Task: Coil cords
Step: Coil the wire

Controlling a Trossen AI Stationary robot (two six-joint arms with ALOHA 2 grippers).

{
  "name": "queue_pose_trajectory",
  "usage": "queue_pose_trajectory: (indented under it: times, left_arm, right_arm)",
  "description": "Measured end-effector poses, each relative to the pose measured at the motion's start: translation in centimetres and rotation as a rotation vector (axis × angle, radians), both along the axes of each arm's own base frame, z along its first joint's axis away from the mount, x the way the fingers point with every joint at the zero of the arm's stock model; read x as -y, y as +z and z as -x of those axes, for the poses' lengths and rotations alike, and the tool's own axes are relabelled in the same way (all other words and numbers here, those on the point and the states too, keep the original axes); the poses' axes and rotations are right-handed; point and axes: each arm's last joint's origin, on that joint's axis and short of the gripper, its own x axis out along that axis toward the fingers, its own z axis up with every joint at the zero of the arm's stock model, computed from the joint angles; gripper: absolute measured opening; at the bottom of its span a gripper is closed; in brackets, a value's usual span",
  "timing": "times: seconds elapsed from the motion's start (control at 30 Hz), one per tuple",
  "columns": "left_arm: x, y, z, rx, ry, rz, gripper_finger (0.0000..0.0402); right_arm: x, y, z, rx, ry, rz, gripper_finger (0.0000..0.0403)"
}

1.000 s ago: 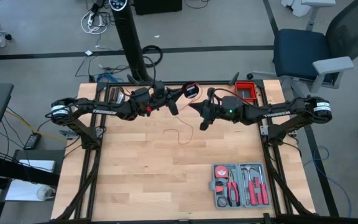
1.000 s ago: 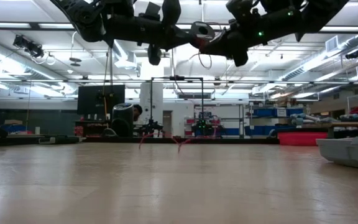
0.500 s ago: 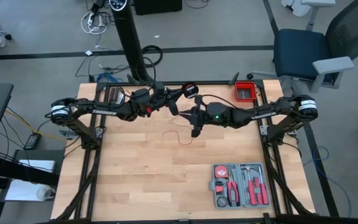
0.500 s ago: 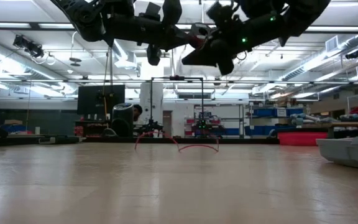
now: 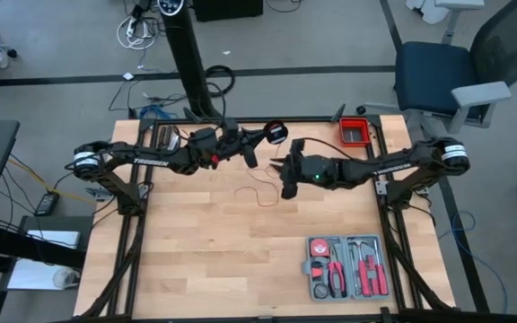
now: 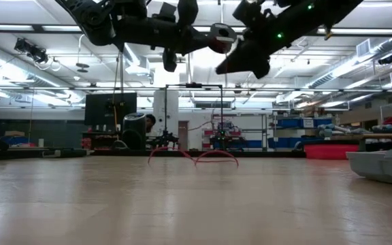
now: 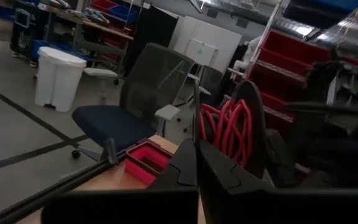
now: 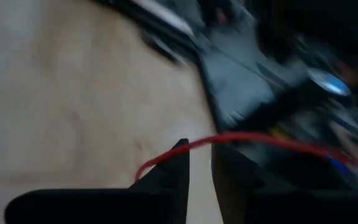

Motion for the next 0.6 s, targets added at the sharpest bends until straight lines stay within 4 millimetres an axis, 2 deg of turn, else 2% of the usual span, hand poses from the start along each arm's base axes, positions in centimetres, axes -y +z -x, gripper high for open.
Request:
queue_pose_trajectory:
  times: [0.13, 0.23, 0.33, 0.5, 0.6]
  left_arm:
    - [0.1, 0.3, 0.0, 0.035, -0.052, -0.003, 0.0001]
    - [0.3, 0.6, 0.0, 0.047, -0.104, -0.044, 0.0001]
    - [0.5, 0.5, -0.1, 0.003, -0.142, -0.142, 0.0001]
    - [0.8, 0.4, -0.2, -0.049, -0.252, -0.336, 0.0001]
    - [1.0, 0.4, -0.2, -0.054, -0.28, -0.38, 0.0001]
  right_arm:
    - [-0.7, 0.0, 1.2, -0.092, -0.253, 0.152, 0.0064]
    - [-1.2, 1.4, 2.5, -0.089, -0.342, 0.214, 0.0063]
    - [-1.6, 3.3, 4.1, -0.044, -0.28, 0.173, 0.0061]
    - [-1.2, 6.3, 7.1, 0.115, -0.029, -0.117, 0.006]
    - [-0.8, 7.3, 8.6, 0.161, -0.001, -0.206, 0.0062]
